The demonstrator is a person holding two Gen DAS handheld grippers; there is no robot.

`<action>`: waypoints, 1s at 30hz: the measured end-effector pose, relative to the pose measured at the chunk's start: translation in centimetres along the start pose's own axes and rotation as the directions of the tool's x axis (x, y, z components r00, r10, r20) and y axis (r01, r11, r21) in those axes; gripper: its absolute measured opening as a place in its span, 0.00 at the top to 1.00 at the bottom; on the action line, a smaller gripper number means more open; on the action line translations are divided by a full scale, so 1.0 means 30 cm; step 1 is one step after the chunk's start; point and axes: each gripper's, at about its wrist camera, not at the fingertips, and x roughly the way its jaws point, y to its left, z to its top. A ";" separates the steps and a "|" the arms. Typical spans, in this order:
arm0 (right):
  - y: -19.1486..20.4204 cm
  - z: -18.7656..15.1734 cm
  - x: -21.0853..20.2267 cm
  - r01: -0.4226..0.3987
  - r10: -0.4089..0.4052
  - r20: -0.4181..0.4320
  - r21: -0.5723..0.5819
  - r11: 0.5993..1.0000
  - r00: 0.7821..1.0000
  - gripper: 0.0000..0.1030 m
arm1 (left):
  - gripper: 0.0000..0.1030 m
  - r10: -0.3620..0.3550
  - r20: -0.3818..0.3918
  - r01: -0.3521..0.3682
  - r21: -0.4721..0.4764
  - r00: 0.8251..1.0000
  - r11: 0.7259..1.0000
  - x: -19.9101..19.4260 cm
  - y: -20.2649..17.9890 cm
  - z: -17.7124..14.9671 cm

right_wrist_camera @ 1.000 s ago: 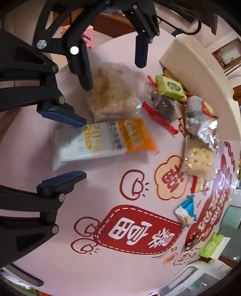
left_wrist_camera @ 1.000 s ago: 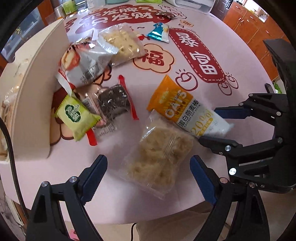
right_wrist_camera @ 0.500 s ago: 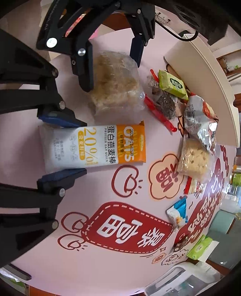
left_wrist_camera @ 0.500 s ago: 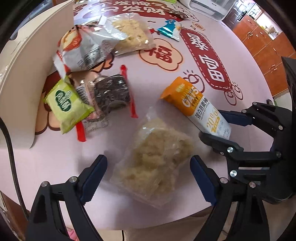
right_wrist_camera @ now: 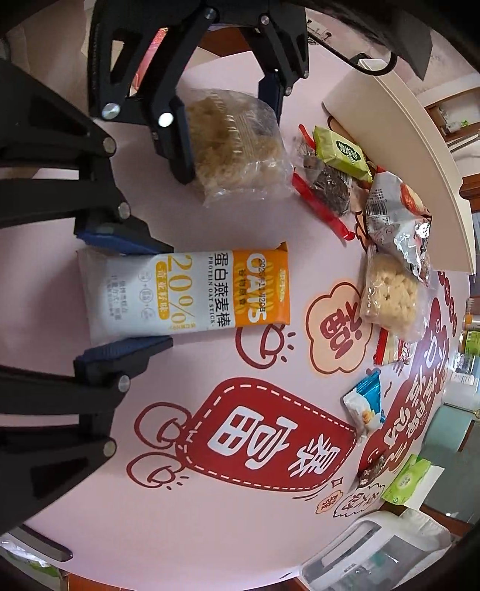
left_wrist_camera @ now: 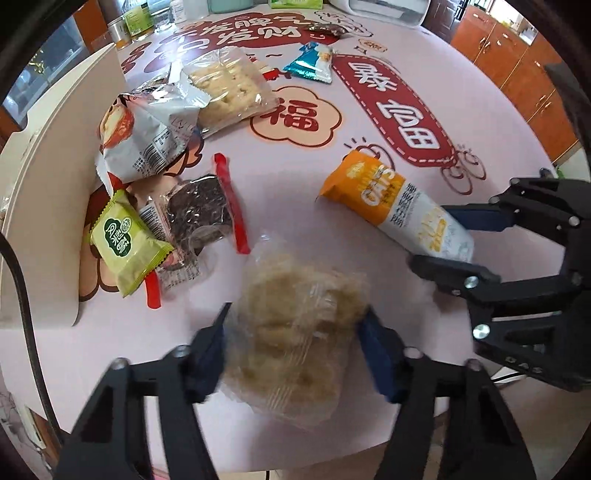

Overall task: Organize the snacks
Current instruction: 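Grasp the orange OATS bar with right gripper while left grasps floss cake bag, then carry both held snacks over the white tray with both grippers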

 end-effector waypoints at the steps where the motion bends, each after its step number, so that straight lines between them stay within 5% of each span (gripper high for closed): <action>1: 0.000 -0.002 0.000 0.000 0.000 0.001 0.000 1.000 1.000 0.60 | 0.42 -0.006 -0.001 0.006 -0.009 1.000 1.000 0.000 0.004 0.001; 17: 0.045 0.061 -0.075 -0.010 0.010 0.058 -0.001 1.000 0.998 0.61 | 0.44 -0.008 0.103 0.011 -0.032 0.995 0.999 -0.214 0.087 -0.012; 30: 0.137 0.226 -0.251 -0.026 0.019 0.177 0.035 0.999 0.984 0.61 | 0.44 0.021 0.269 -0.006 -0.056 0.963 0.998 -0.503 0.294 0.068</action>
